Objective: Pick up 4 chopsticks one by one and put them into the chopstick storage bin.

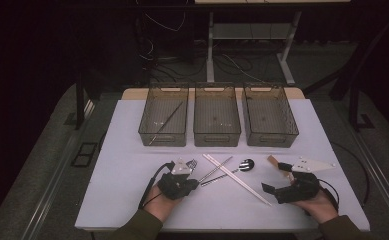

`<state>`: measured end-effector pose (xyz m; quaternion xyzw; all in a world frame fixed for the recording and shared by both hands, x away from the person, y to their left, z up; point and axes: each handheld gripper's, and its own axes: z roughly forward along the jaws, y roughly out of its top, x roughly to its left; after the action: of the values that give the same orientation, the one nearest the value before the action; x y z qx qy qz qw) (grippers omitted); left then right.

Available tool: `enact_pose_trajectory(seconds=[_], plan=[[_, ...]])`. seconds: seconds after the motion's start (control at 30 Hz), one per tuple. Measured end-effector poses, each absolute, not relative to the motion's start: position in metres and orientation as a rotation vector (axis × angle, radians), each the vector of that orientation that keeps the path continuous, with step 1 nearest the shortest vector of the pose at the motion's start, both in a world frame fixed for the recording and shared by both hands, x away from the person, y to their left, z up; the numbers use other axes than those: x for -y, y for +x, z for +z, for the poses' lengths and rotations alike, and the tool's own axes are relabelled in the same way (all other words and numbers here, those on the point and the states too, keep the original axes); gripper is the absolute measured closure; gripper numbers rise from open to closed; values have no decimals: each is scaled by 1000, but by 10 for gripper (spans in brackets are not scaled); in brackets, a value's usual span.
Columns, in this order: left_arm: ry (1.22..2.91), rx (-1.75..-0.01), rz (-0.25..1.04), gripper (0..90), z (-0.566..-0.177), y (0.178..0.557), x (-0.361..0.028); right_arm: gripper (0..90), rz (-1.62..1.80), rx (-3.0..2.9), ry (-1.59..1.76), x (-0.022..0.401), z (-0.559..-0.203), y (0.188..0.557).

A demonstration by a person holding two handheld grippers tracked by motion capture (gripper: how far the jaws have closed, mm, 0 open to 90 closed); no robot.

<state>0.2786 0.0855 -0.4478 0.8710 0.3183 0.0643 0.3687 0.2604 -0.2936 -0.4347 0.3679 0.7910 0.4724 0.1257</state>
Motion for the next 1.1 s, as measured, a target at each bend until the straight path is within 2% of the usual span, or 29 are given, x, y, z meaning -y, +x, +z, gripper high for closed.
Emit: enact_pose_trajectory(seconds=[0.57, 1.1], plan=[[2130, -797, 120, 848, -435, 281, -99, 8, 1382, -2306, 1066, 294, -434, 260], [2092, -722, 143, 848, -422, 288, -126, 9, 1385, -2308, 1063, 294, -434, 260]])
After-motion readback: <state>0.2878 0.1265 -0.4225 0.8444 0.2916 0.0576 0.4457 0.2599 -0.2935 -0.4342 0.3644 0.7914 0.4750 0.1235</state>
